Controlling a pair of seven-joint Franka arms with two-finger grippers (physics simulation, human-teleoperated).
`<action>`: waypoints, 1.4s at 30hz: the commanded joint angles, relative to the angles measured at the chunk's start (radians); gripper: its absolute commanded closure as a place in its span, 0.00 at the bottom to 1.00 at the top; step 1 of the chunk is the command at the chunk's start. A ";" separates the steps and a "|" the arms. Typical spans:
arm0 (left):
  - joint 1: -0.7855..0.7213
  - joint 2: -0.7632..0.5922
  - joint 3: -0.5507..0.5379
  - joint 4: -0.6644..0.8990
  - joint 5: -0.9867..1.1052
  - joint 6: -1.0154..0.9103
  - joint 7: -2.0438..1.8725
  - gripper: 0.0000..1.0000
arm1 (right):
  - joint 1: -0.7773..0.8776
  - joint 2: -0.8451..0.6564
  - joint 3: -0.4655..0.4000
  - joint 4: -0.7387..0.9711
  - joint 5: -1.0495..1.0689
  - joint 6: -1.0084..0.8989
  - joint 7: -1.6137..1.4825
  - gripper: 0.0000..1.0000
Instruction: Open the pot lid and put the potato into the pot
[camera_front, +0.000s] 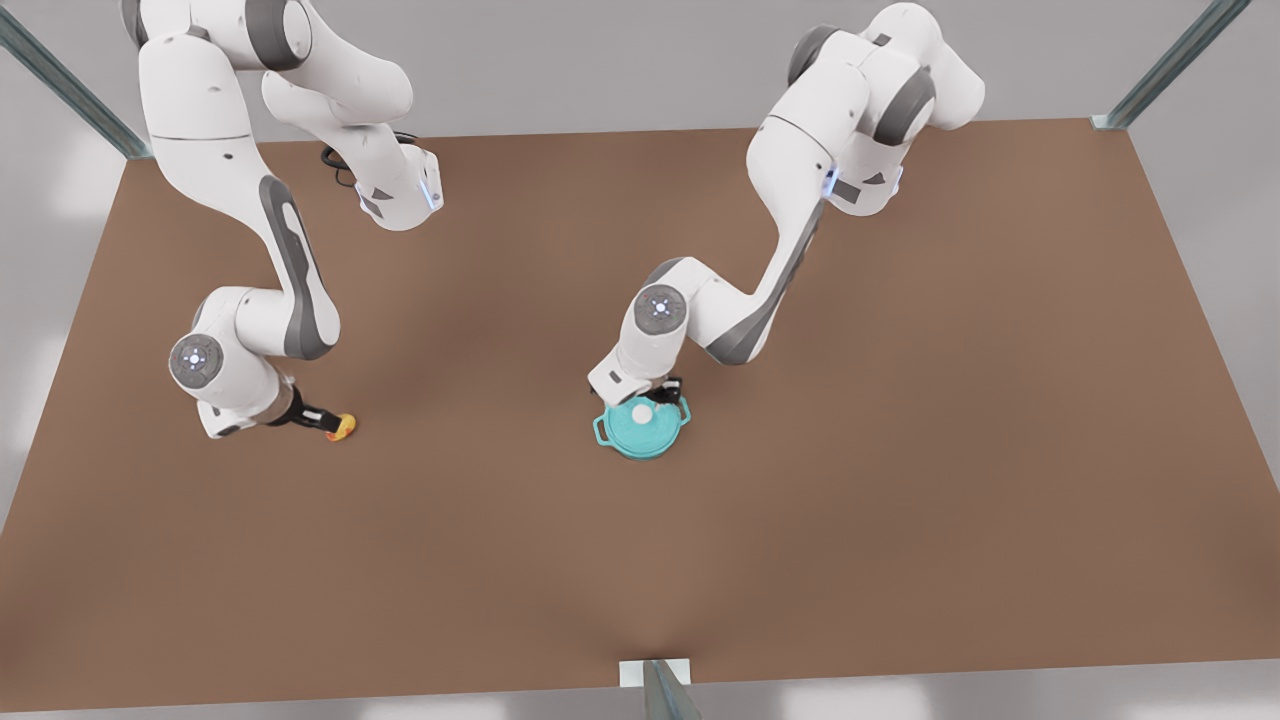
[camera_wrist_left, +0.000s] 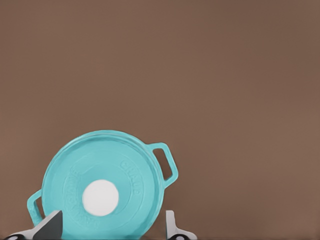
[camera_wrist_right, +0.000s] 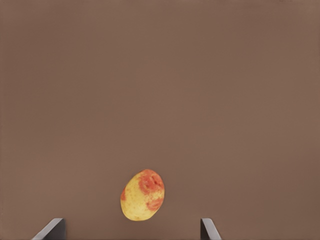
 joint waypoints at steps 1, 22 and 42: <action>-0.003 0.008 0.000 -0.001 0.013 0.030 -0.223 0.00 | 0.000 0.011 0.001 0.001 0.016 0.126 0.207 0.00; 0.002 0.086 0.014 0.002 0.040 0.092 -0.222 0.28 | -0.003 0.092 0.004 -0.087 0.016 0.298 0.263 0.00; 0.356 0.172 0.035 0.074 0.036 0.082 0.212 0.55 | 0.040 0.124 -0.033 -0.134 -0.031 0.298 0.306 0.00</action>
